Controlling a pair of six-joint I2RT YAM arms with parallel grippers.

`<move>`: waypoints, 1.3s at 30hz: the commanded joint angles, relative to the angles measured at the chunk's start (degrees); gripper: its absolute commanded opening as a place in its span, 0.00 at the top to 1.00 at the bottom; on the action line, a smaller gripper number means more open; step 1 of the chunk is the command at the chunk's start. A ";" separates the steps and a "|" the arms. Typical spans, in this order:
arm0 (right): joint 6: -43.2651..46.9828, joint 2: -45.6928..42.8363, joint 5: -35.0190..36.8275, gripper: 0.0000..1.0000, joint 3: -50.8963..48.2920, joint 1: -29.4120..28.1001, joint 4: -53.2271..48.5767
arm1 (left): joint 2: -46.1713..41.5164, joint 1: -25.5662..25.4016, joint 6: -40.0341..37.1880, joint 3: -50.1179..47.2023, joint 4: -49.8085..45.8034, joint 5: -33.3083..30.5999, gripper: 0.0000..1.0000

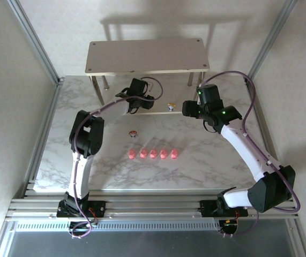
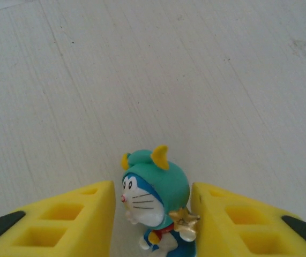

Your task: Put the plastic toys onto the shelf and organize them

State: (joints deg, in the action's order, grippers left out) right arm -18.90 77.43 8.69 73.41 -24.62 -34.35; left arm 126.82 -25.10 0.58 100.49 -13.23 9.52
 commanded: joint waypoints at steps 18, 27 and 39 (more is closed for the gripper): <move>0.00 -1.59 -7.17 0.33 -2.73 0.57 3.89 | -6.94 1.53 6.10 -3.54 0.30 8.56 0.89; 8.04 -8.43 -10.44 0.43 -12.69 -3.38 13.63 | -23.68 2.07 18.45 -17.30 9.17 16.74 0.88; 26.89 -9.79 18.69 0.42 -24.26 -34.29 41.98 | -37.44 1.11 31.79 -26.17 17.31 21.30 0.86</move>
State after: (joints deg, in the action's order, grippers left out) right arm 0.97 66.37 15.46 50.87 -55.05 -5.58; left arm 92.66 -23.57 28.16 75.37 -0.93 28.84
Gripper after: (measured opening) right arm 0.579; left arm 0.253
